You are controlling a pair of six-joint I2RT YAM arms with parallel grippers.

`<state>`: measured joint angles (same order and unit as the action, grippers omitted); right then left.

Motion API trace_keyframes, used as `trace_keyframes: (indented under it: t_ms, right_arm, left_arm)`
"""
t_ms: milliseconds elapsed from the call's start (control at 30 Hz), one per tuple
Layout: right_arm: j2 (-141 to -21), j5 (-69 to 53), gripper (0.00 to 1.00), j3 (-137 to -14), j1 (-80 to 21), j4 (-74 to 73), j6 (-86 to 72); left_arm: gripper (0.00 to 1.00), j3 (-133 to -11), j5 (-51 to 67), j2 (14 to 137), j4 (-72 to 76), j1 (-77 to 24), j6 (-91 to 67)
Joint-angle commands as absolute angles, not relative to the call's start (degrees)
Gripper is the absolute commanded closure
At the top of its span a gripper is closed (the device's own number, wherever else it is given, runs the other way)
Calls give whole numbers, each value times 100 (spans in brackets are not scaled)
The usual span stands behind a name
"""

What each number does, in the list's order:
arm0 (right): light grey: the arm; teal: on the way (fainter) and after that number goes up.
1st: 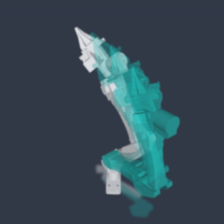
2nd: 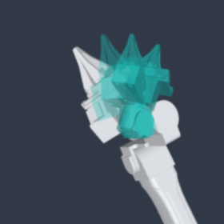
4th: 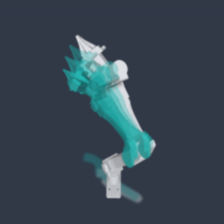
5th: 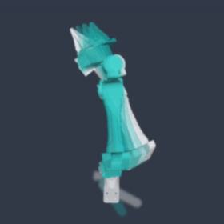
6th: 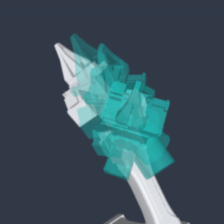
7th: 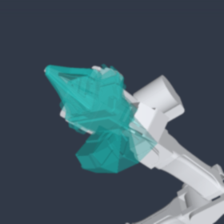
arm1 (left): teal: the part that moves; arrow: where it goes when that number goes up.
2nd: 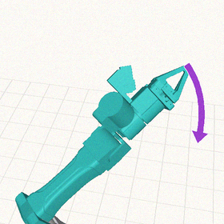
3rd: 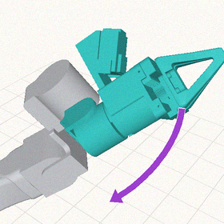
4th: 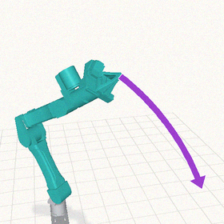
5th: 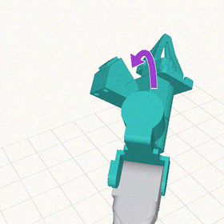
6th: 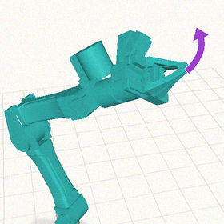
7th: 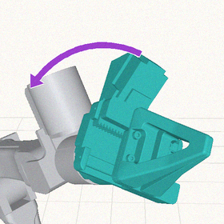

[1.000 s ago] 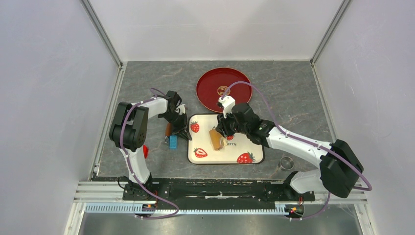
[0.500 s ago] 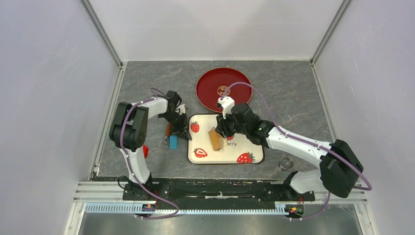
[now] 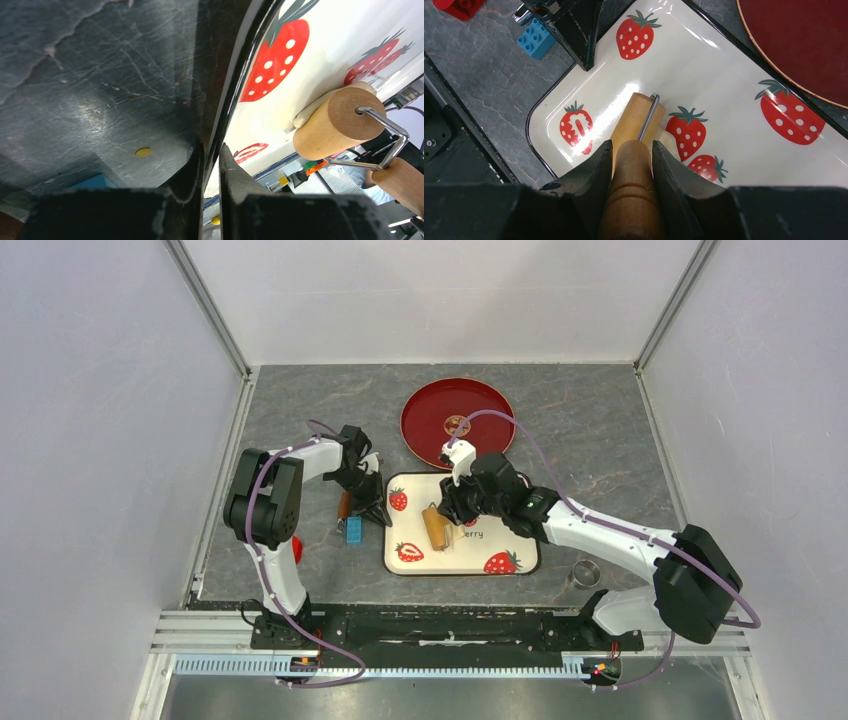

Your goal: Roll out the dumpling wrappers from the dough

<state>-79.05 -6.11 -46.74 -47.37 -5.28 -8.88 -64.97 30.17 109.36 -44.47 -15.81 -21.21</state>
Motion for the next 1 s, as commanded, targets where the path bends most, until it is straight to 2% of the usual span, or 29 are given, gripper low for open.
trace_keyframes:
  t_ms: [0,333,733,967]
  right_arm:
    - [-8597,-1478,100,-3958,-5109,-3259,-1071]
    - [-8824,-1143,100,-4879,-5112,-3604,-971]
    - [-8938,-805,100,-7379,-5108,-4416,-887]
    - [-8631,-700,100,-7756,-5099,-4278,-847]
  left_arm:
    - [98,-6548,2683,11061,-4342,-1581,-2382]
    - [98,-6548,2665,11038,-4342,-1582,-2391]
    - [98,-6557,2667,11012,-4342,-1581,-2391]
    - [98,-6513,2648,11003,-4342,-1582,-2373]
